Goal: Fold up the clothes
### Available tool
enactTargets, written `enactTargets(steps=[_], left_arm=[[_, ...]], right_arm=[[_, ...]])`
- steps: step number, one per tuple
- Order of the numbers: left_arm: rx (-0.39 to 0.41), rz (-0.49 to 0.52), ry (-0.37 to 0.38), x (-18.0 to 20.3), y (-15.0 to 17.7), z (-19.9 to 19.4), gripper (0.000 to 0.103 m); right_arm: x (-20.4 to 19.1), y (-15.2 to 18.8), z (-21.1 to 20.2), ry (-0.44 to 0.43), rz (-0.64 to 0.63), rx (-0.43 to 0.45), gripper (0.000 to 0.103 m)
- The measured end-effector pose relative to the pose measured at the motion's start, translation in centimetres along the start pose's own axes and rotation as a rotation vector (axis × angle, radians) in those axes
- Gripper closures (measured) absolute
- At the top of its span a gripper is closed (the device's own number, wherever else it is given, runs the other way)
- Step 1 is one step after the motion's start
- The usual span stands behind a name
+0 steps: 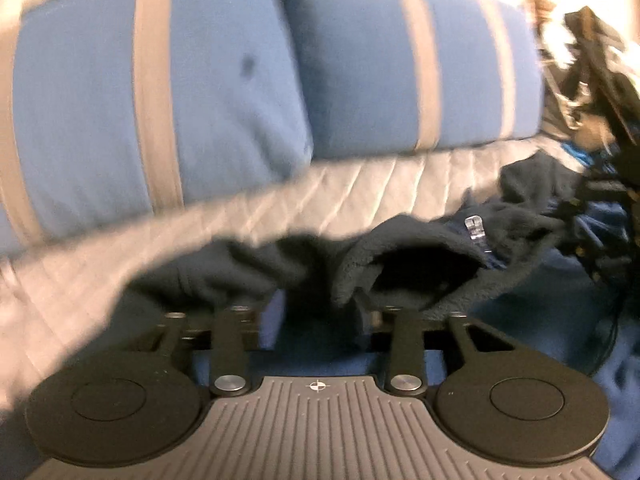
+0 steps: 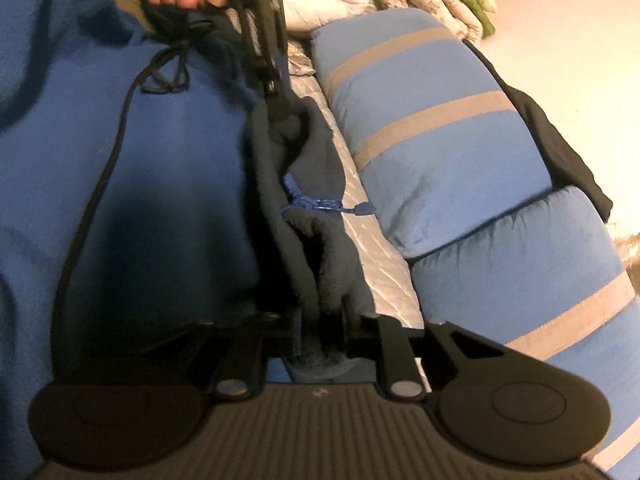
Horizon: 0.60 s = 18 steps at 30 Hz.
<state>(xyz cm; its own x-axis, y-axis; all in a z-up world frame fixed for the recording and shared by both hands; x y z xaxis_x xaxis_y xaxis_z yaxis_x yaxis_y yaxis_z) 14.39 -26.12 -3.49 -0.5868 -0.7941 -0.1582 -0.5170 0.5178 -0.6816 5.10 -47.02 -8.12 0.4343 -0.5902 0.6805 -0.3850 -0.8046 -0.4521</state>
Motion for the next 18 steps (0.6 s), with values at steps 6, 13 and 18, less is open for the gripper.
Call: enactTargets(steps=[6,13,18], left_arm=[[0.095,0.349,-0.085,3.3,-0.3,-2.4,0.024],[0.044,0.635,-0.126,5.6,1.8,0.8,0.024],[0.063,0.614,-0.092,5.9,0.6,2.9,0.024]], right_arm=[[2.1,0.2,-0.2,0.006,0.05,-0.015,0.086],[3.8,0.2,-0.1,-0.026,0.101,-0.011,0.086],[3.6,0.4,-0.3,-0.037,0.082,-0.008,0.086]])
Point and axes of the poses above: each gripper's, at about its wrist camera, not at the fingertips, and z roughly the way its jaws point, x to its right, y to its underside, the point moved 10 cm from there along z, roughly the way its jaws point, and after that the axes turned 9 degrees about -x, right-handed, at the moved point
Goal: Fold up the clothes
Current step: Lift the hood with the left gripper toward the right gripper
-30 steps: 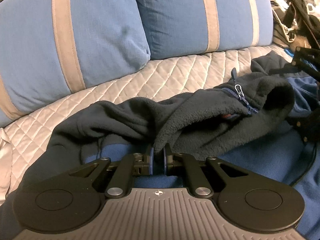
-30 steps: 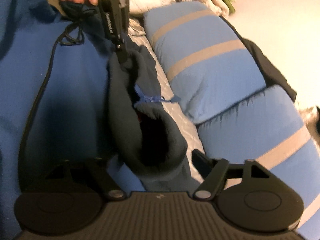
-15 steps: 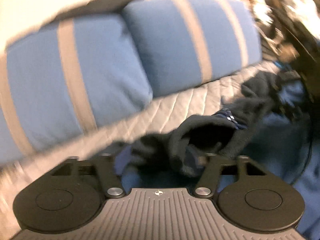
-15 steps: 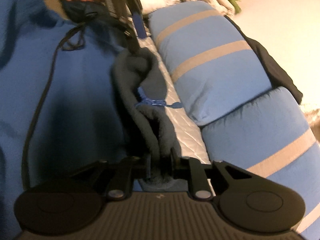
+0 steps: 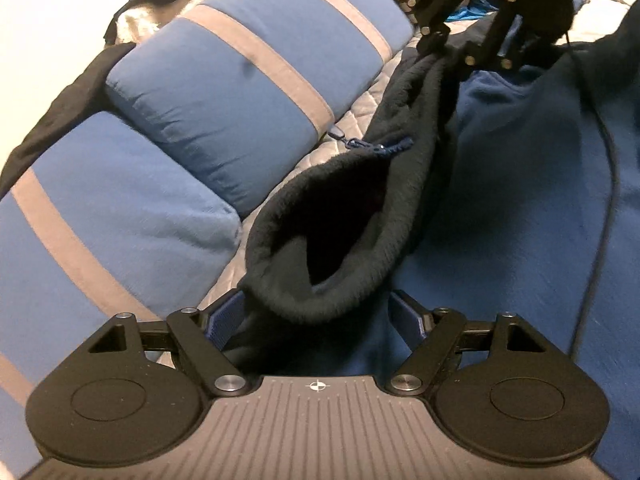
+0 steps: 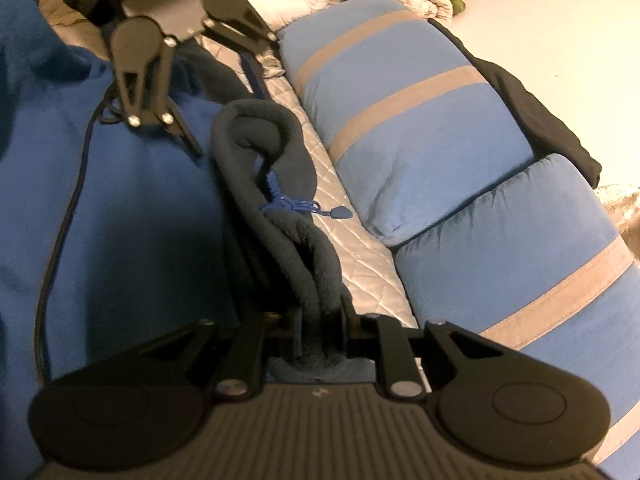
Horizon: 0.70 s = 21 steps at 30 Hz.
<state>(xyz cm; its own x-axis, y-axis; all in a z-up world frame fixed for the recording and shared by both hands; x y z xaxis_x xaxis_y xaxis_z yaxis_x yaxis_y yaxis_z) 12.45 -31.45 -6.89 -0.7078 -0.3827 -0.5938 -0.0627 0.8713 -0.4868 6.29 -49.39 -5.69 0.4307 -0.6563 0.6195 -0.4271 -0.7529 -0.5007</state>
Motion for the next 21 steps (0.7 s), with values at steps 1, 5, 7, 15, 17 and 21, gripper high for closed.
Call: enactTargets(steps=[1,5,7,15,17,21], left_arm=[[0.01,-0.003,0.01,0.0,-0.4,0.3,0.024],[0.044,0.015,0.049,-0.1,-1.9,0.8,0.024],[0.067,0.03,0.068,0.0,-2.5,0.5,0.033],[0.004,0.217,-0.023,0.0,-3.7,-0.4,0.086],[-0.013,0.189,-0.063,-1.1,-4.7,-0.3,0.087],[-0.027,0.163,-0.132,-3.1,-6.2,0.3,0.089]], right_arm=[[-0.1,0.1,0.0,-0.002,-0.006,0.0,0.086],[-0.1,0.3,0.2,-0.02,-0.023,0.001,0.086],[0.0,0.3,0.3,-0.029,-0.039,0.001,0.086],[1.8,0.0,0.4,-0.029,-0.016,-0.012,0.086],[2.6,-0.4,0.8,-0.015,0.018,-0.02,0.086],[5.0,-1.3,1.6,0.051,0.086,-0.035,0.086]])
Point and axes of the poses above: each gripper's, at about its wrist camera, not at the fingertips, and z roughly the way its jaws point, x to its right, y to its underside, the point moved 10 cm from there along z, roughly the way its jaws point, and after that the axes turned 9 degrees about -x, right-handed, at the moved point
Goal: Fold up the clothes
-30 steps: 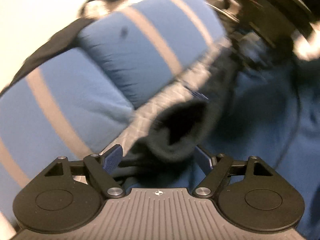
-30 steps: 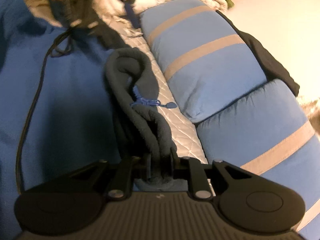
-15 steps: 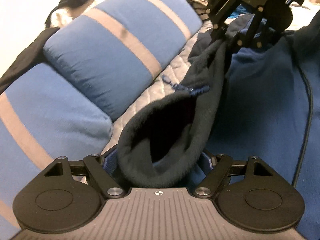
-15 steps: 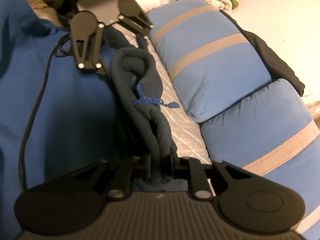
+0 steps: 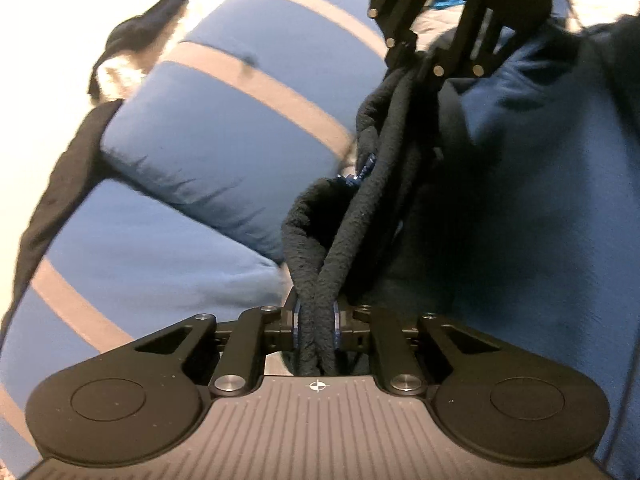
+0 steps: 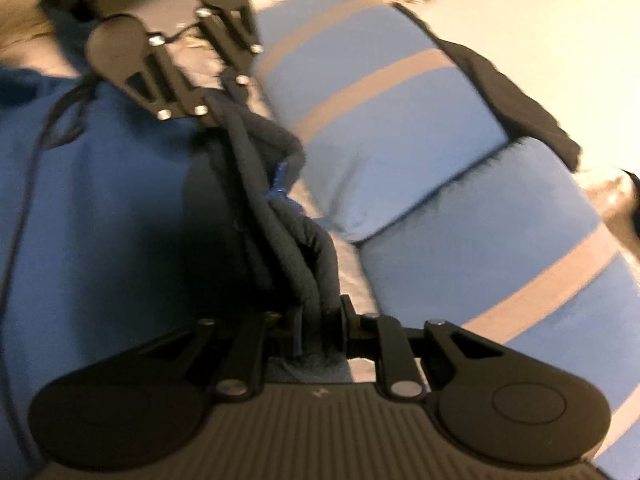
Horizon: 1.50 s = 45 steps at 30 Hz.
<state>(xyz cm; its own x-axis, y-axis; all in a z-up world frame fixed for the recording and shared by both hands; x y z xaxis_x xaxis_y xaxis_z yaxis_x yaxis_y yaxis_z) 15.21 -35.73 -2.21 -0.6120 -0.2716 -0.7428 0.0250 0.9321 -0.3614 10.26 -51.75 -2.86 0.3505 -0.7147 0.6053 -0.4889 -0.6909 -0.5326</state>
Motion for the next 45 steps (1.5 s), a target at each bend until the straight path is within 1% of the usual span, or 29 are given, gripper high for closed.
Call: enactTargets(steps=[5,8,11,13,15,18,20,21,22,23,24,25,26,27,28,29,30,32,33,34,37,39,41,43,45], left_arm=[[-0.024,-0.019,-0.078,-2.2,-0.8,1.0,0.089],[-0.048,-0.045,-0.125,-4.1,-1.3,2.4,0.089],[-0.08,-0.076,-0.158,-5.6,-1.6,4.2,0.089],[-0.103,-0.099,-0.162,-5.9,-1.4,5.6,0.089],[-0.118,-0.139,-0.151,-6.0,-1.2,7.0,0.089],[-0.142,-0.231,-0.104,-6.0,-0.7,8.9,0.086],[-0.165,-0.274,-0.077,-5.9,-0.4,10.0,0.081],[-0.182,-0.267,-0.082,-5.7,-0.2,10.4,0.072],[-0.196,-0.238,-0.101,-5.5,0.0,10.7,0.066],[-0.201,-0.195,-0.129,-5.3,0.2,10.8,0.062],[-0.196,-0.157,-0.164,-5.2,0.4,10.8,0.054],[-0.187,-0.138,-0.199,-5.4,0.6,10.5,0.048],[-0.182,-0.141,-0.222,-5.9,1.0,10.2,0.044],[-0.182,-0.167,-0.228,-6.6,1.6,9.9,0.038],[-0.183,-0.204,-0.226,-7.4,2.3,9.6,0.037],[-0.189,-0.267,-0.198,-8.4,3.2,9.3,0.037],[-0.201,-0.321,-0.164,-9.3,4.2,9.1,0.037],[-0.23,-0.391,-0.102,-10.6,6.1,8.7,0.037],[-0.244,-0.422,-0.071,-11.2,7.1,8.5,0.037],[-0.258,-0.443,-0.044,-11.5,8.1,8.4,0.037],[-0.277,-0.523,0.01,-12.0,10.6,7.9,0.037],[-0.278,-0.579,0.059,-11.5,11.9,7.7,0.037],[-0.276,-0.606,0.085,-11.1,12.7,7.9,0.037],[-0.272,-0.591,0.09,-10.7,13.3,7.9,0.037],[-0.275,-0.586,0.116,-10.3,13.7,8.4,0.037]], right_arm=[[2.6,-1.3,1.2,0.096,0.036,-0.014,0.087],[4.2,-2.2,2.2,0.177,0.04,-0.013,0.088],[5.9,-3.0,3.7,0.208,0.101,-0.021,0.088],[6.4,-3.1,5.1,0.213,0.132,-0.033,0.088],[6.9,-3.2,6.5,0.218,0.163,-0.047,0.087],[7.3,-2.7,8.8,0.188,0.222,-0.087,0.087],[7.4,-2.3,10.2,0.166,0.265,-0.115,0.087],[7.5,-2.2,10.8,0.156,0.281,-0.126,0.087],[7.6,-2.1,11.4,0.142,0.299,-0.14,0.087],[7.6,-1.9,11.9,0.126,0.319,-0.154,0.087],[7.5,-1.7,12.3,0.111,0.335,-0.175,0.086],[7.5,-1.5,12.8,0.097,0.351,-0.196,0.079],[7.7,-1.4,13.0,0.094,0.376,-0.209,0.057],[8.4,-1.2,12.9,0.112,0.417,-0.204,0.048],[9.2,-0.9,12.6,0.147,0.453,-0.198,0.025],[10.3,-0.5,12.2,0.198,0.497,-0.197,0.013],[11.3,0.1,11.8,0.227,0.544,-0.198,0.014],[12.8,1.6,11.0,0.212,0.644,-0.212,0.014],[13.4,2.5,10.6,0.192,0.686,-0.22,0.014],[14.0,3.3,10.2,0.183,0.717,-0.228,0.013],[14.9,5.7,8.7,0.198,0.773,-0.245,0.012],[15.1,7.2,7.6,0.197,0.821,-0.245,0.012],[14.8,8.4,6.6,0.194,0.854,-0.247,0.012],[14.9,8.7,6.3,0.19,0.857,-0.241,0.012],[14.8,9.5,5.8,0.184,0.859,-0.237,0.012]])
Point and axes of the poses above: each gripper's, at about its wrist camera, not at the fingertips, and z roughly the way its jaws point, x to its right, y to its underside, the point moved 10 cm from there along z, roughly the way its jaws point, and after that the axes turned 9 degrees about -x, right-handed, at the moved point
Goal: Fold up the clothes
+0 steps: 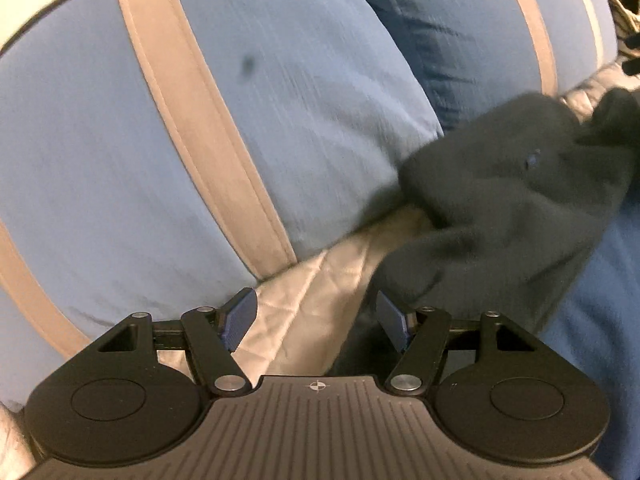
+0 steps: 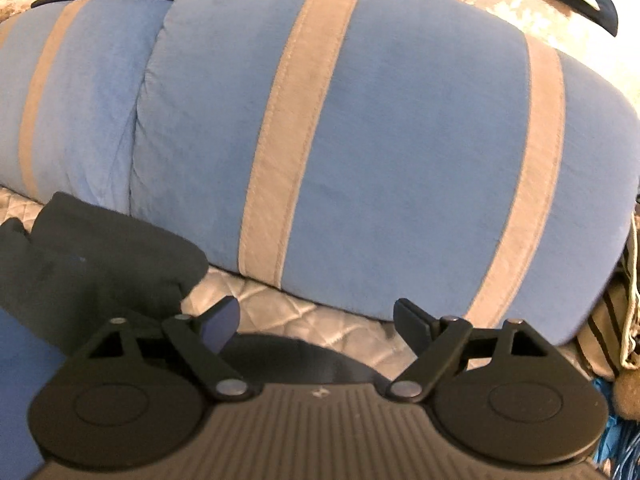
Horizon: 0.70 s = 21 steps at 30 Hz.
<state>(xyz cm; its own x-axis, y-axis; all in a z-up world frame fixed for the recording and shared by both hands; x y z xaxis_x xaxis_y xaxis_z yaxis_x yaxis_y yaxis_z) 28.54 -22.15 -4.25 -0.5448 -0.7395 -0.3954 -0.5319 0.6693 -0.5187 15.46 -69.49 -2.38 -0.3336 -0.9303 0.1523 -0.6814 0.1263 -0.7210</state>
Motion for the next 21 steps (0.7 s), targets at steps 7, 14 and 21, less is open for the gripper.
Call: enactTargets(steps=[7,14,21], left_arm=[[-0.049,-0.103,0.1,-0.3,2.2,3.8,0.037],[-0.066,-0.259,0.244,0.0,2.8,5.6,0.043],[-0.126,-0.237,0.213,0.2,2.0,4.6,0.082]], right_arm=[[2.0,1.8,0.0,-0.009,-0.023,-0.016,0.012],[4.2,2.5,-0.3,0.01,-0.051,-0.025,0.01],[4.2,2.4,1.4,-0.051,-0.045,-0.038,0.003]])
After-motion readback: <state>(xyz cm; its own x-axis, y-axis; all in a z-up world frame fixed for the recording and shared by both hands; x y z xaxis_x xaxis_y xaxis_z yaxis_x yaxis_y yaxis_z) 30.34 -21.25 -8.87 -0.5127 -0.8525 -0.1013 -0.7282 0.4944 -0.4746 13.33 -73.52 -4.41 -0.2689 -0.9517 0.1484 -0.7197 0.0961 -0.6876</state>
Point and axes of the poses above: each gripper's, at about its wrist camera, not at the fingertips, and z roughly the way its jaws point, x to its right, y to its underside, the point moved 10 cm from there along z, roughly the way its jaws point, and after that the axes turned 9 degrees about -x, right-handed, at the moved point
